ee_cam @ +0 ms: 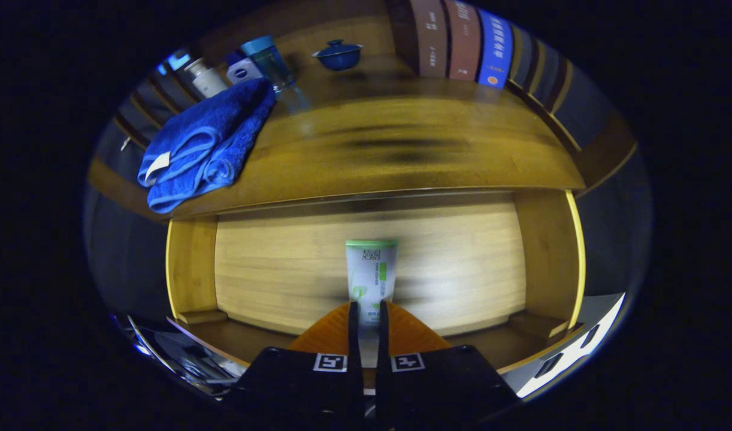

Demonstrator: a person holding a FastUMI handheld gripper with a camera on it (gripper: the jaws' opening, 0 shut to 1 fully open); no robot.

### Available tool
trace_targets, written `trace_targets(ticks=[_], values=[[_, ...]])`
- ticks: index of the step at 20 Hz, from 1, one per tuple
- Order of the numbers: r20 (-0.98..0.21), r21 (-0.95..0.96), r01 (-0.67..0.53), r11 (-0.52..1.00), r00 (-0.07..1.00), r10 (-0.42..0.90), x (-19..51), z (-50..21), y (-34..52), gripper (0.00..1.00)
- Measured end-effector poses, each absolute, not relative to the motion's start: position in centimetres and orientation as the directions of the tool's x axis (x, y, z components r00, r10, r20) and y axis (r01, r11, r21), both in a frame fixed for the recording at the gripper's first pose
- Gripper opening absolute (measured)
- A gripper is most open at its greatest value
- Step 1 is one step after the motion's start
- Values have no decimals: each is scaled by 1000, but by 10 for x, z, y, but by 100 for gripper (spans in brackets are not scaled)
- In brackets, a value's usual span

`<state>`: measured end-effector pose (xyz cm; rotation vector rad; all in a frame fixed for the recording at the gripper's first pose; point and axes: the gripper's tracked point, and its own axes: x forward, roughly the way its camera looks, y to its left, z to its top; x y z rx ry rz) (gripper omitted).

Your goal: Pull open the drawer, take out the items inside it, and place them on the countertop above the cabinet.

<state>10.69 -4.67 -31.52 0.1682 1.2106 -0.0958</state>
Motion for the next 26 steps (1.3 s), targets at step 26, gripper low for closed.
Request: trace_targets(ticks=[26], values=[[-752,91,145,985,658,-28,249,-200,-23,11]])
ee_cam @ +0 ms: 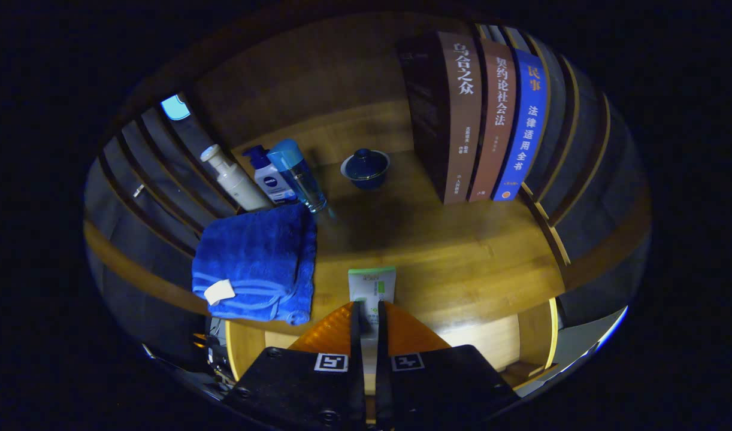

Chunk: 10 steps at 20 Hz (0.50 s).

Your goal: Pull open the drawer, take out the items inside it, and place them on the countertop above the cabinet.

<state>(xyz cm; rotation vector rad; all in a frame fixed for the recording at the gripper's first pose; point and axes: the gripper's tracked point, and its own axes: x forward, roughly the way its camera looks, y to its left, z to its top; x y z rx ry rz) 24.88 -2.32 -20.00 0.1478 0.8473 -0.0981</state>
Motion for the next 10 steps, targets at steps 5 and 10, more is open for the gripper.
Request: trace_targets(ticks=[5,10], values=[[-742,61,167,984,667,-67,266,-217,-26,11],[-732,64,161,985,679,-63,264,-205,-25,10]])
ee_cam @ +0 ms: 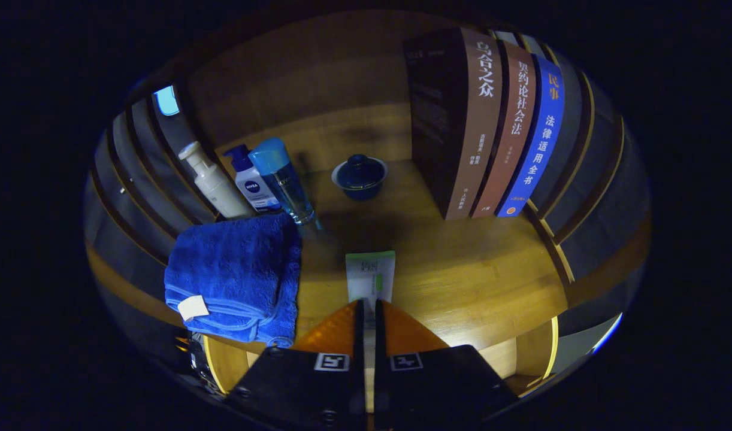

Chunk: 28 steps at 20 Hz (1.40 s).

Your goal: Pull open the drawer, take out the items inside it, and place them on the countertop above the cabinet.

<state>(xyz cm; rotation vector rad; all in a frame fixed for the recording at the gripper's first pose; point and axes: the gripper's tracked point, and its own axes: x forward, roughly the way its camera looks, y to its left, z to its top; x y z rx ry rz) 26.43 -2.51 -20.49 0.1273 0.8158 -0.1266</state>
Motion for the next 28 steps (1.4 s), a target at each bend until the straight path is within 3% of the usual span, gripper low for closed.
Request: trace_targets(ticks=[6,11,15,18,23,28], values=[[-677,100,102,990,736,-8,226,-183,-12,99],[-509,145,25,989,859,53,164,-144,8,100],[-306,117,-31,993,950,65,110,-112,21,99],[-198,82,-4,997,980,20,78,-104,17,99],[-97,16,43,999,994,-41,33,-143,14,99],[-82,-14,83,996,993,-84,5,-218,9,99]])
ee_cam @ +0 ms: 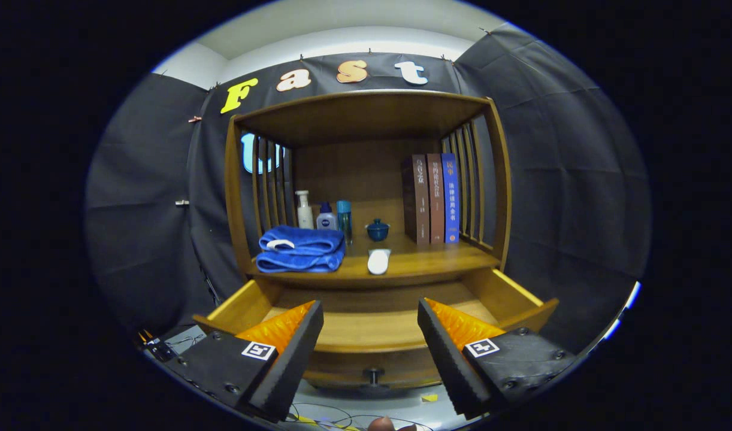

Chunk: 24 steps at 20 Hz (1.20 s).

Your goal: Pull open the drawer, take out the items inside it, and place them on the countertop above the cabinet.

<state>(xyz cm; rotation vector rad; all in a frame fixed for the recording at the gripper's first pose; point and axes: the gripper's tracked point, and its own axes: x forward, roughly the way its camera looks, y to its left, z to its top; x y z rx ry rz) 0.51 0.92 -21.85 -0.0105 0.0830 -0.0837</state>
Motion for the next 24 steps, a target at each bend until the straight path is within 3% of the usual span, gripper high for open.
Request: trace_targets(ticks=[9,16,24], values=[[-157,-50,81,995,984,-88,10,-310,5,99],[-139,-73,103,992,984,-112,15,-312,3,100],[-141,-58,115,992,983,-122,70,-306,4,100]])
